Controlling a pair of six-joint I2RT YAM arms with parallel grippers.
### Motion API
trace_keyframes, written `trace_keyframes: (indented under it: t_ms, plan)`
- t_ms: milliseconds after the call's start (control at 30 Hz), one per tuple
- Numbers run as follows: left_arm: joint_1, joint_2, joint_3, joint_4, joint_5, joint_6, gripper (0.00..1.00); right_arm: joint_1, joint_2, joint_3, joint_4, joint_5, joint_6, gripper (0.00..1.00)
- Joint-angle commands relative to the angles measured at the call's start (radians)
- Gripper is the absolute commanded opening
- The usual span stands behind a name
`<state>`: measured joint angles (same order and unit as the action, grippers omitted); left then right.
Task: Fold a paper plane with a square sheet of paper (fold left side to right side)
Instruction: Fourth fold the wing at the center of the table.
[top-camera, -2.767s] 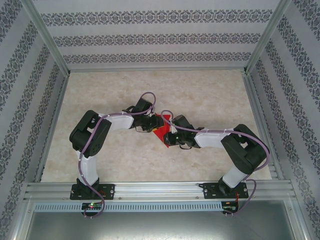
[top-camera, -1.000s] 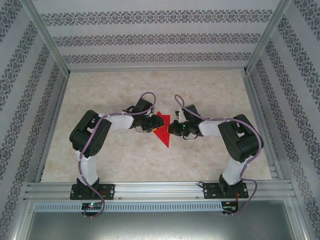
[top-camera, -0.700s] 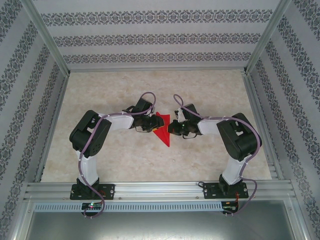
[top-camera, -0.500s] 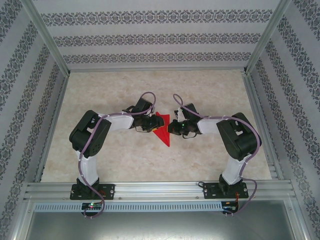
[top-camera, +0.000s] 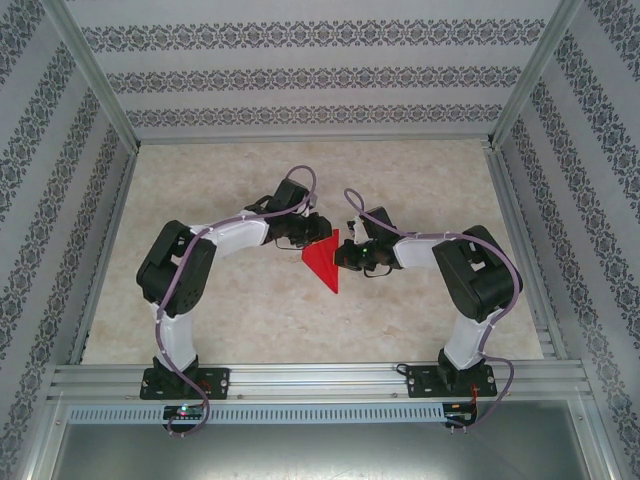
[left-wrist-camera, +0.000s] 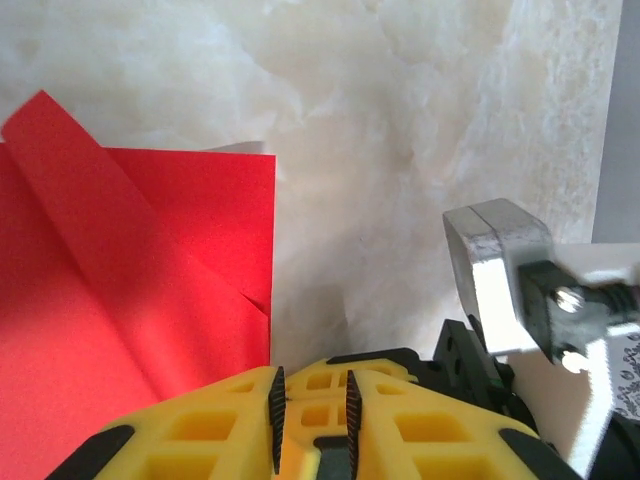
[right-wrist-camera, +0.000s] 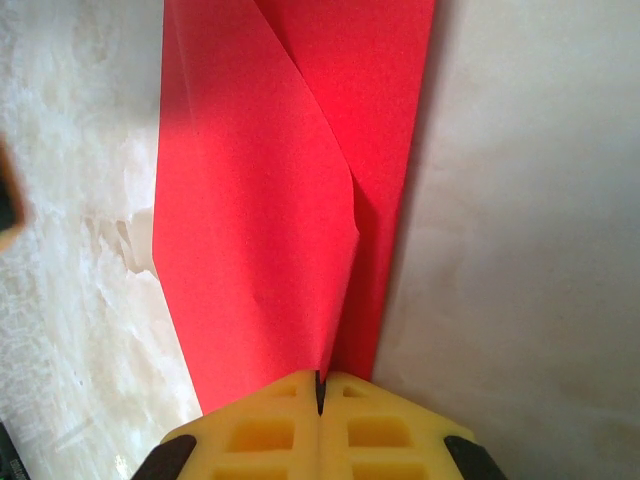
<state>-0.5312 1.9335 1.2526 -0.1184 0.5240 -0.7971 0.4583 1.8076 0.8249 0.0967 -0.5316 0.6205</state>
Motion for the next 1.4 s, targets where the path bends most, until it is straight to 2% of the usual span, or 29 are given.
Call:
trace_keyframes:
  t_ms: [0, 300, 700, 900, 1100, 1233, 1367]
  plan:
    - [-0.016, 0.069, 0.025, 0.015, 0.044, 0.000, 0.26, 0.025, 0.029, -0.017, -0.077, 0.051, -0.034, 0.02]
    - [-0.016, 0.113, 0.033, -0.013, 0.016, 0.030, 0.25, 0.033, 0.032, -0.001, -0.105, 0.064, -0.050, 0.02]
    - [-0.016, 0.133, -0.041, -0.033, -0.046, 0.043, 0.24, 0.035, 0.024, 0.008, -0.120, 0.067, -0.057, 0.04]
    - [-0.016, 0.129, -0.088, -0.029, -0.067, 0.045, 0.23, 0.028, -0.041, 0.018, -0.119, 0.060, -0.054, 0.17]
    - [-0.016, 0.125, -0.116, -0.011, -0.072, 0.038, 0.23, 0.013, -0.181, 0.004, -0.164, 0.059, -0.054, 0.31]
    - [-0.017, 0.121, -0.117, -0.010, -0.071, 0.039, 0.23, 0.044, -0.240, -0.036, -0.162, 0.025, -0.035, 0.31]
    - [-0.016, 0.117, -0.116, -0.010, -0.072, 0.041, 0.23, 0.090, -0.221, -0.074, -0.068, -0.054, 0.024, 0.25]
